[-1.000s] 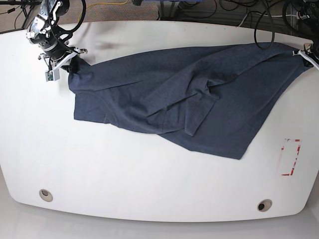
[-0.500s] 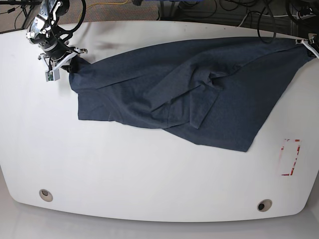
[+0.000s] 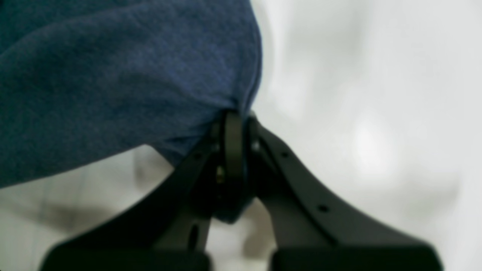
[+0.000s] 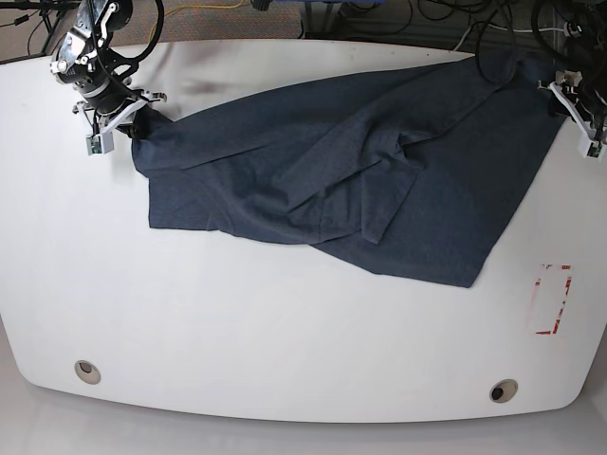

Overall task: Fold the T-shirt properly
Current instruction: 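Release the left gripper from the shirt edge, then move the left gripper to the shirt's hanging corner and grasp it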

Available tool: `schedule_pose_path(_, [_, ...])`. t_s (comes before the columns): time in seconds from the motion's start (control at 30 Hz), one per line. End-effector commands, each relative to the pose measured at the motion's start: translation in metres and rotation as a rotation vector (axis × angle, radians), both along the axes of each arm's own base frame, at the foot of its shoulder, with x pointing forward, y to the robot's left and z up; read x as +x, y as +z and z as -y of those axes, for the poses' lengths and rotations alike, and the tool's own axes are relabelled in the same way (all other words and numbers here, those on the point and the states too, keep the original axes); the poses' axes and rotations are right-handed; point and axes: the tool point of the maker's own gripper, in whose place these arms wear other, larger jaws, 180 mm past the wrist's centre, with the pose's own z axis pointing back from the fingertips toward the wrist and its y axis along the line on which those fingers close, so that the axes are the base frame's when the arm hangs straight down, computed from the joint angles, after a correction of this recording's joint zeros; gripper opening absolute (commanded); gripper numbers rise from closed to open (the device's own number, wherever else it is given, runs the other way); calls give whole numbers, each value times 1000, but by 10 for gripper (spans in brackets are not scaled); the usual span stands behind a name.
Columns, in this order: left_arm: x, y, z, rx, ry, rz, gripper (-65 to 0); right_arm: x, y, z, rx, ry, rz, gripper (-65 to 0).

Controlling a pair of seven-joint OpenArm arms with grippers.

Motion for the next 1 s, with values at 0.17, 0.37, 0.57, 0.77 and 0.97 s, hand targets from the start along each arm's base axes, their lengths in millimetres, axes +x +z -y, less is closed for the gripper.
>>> schedule_pose_path(0.17, [34, 32, -4, 44, -28, 120, -294, 6, 9, 3, -14, 12, 30, -650])
schedule_pose_path(0.37, [72, 57, -2, 45, -32, 235, -261, 6, 9, 3, -14, 12, 30, -650])
schedule_pose_path(0.57, [118, 85, 1, 30, -26, 349, -200, 10, 8, -3, 4, 5, 41, -650])
schedule_pose_path(0.77, [160, 86, -6, -70, 52, 386, -197, 9, 4, -5, -14, 7, 25, -650])
schedule_pose_path(0.97, [205, 82, -8, -154, 108, 421, -197, 14, 2, -8, -28, 5, 21, -650])
